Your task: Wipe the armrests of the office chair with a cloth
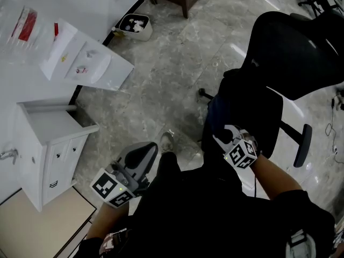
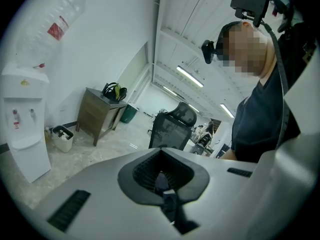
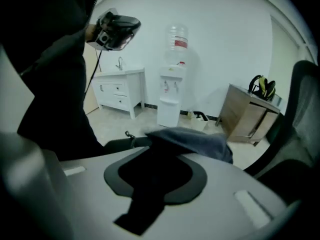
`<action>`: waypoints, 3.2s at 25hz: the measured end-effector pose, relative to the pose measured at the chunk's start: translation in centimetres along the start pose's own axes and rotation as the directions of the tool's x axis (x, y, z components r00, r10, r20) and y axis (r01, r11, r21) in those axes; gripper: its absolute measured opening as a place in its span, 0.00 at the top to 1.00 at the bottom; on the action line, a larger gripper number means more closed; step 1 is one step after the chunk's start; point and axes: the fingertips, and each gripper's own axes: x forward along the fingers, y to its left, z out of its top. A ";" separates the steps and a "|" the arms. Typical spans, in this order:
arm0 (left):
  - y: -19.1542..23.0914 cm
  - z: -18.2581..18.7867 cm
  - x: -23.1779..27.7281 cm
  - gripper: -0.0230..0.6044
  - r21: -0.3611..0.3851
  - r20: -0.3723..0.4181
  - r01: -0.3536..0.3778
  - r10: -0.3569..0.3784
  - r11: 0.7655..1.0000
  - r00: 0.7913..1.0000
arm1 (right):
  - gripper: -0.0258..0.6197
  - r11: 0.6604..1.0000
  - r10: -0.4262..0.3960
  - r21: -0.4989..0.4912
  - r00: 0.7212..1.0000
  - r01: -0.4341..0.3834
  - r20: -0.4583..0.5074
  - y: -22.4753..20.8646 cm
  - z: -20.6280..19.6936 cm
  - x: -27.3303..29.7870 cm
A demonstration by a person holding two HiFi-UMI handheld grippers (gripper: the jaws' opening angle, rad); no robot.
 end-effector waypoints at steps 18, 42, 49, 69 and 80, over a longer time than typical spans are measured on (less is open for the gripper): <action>0.7 0.2 3.3 0.97 -0.036 -0.019 0.007 -0.008 0.999 1.000 | 0.84 0.949 0.310 -0.057 0.951 -0.310 -0.004 6.6 -0.9 -2.0; 1.6 -5.7 2.6 0.97 -0.112 -0.109 -0.075 0.063 0.991 0.992 | 0.84 -0.173 0.219 0.674 0.639 -0.718 0.737 -13.6 -4.4 7.2; 1.4 -5.6 4.5 0.97 -0.155 -0.129 -0.044 0.024 0.987 0.991 | 0.85 -0.101 0.184 0.564 0.542 -0.820 0.820 -10.2 -5.7 5.2; -2.9 -6.7 9.4 0.97 -0.024 -0.296 0.099 -0.102 0.995 0.950 | 0.85 0.524 0.208 0.542 0.716 -0.657 0.667 -8.5 -2.5 -3.3; -5.1 -6.9 7.0 0.97 0.018 -0.216 0.143 -0.135 0.990 0.967 | 0.85 0.705 0.321 0.482 0.840 -0.521 0.438 6.8 -0.6 -4.7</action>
